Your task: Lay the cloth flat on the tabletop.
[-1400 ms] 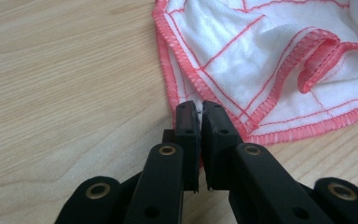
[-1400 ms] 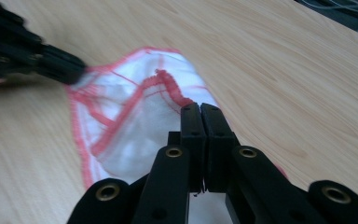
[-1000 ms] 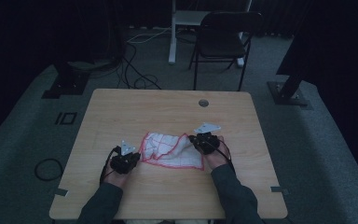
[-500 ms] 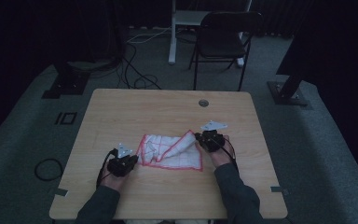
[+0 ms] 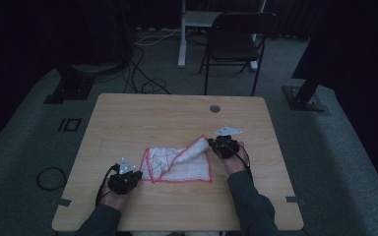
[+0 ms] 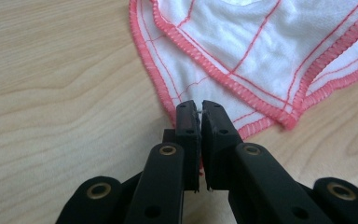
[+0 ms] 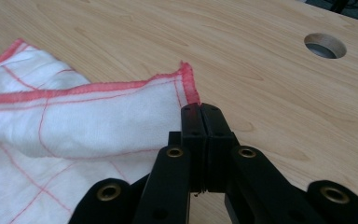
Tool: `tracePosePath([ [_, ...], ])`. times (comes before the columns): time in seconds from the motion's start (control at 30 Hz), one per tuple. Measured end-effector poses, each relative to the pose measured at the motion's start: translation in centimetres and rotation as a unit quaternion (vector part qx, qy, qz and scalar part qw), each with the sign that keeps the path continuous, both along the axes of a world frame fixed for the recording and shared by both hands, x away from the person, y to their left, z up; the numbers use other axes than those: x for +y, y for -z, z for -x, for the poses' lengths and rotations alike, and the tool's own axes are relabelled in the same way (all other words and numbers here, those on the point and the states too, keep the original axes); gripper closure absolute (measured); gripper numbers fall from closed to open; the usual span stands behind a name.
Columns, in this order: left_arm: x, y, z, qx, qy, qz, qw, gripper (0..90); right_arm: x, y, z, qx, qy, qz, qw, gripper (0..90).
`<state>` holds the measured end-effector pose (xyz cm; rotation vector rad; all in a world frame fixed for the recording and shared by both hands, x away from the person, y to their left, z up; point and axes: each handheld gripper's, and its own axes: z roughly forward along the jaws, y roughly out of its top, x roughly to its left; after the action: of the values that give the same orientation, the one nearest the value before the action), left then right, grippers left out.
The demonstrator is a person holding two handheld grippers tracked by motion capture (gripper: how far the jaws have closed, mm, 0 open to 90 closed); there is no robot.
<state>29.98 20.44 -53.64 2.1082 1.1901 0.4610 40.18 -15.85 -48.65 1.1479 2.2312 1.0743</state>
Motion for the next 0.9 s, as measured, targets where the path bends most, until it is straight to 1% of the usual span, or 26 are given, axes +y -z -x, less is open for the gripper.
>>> tracePosePath([
  [0.2, 0.0, -0.1, 0.7, 0.001, 0.002, -0.007, 1.0000, 86.5, -0.5, 0.0, -0.2, -0.001, 0.021, -0.003, 0.9998, 90.0],
  [0.4, 0.1, -0.2, 1.0, 0.005, 0.005, -0.013, 0.9999, 86.5, -1.3, -0.1, -0.6, 0.000, 0.039, -0.004, 0.9992, 90.0],
  [0.6, 0.2, -0.2, 1.2, 0.007, 0.010, -0.014, 0.9998, 86.5, -2.4, 0.4, -1.0, 0.011, 0.064, 0.003, 0.9979, 90.0],
  [0.7, 0.3, -0.3, 1.1, 0.008, 0.011, -0.015, 0.9998, 86.4, -2.8, 0.5, -1.0, 0.012, 0.070, 0.003, 0.9975, 90.0],
  [0.8, 0.2, -0.3, 1.1, 0.008, 0.010, -0.016, 0.9998, 86.1, -3.4, 0.8, -1.0, 0.017, 0.083, 0.000, 0.9964, 90.0],
  [0.9, 0.2, -0.3, 1.1, 0.008, 0.011, -0.018, 0.9998, 86.0, -3.6, 1.0, -1.1, 0.020, 0.091, 0.001, 0.9957, 90.0],
])
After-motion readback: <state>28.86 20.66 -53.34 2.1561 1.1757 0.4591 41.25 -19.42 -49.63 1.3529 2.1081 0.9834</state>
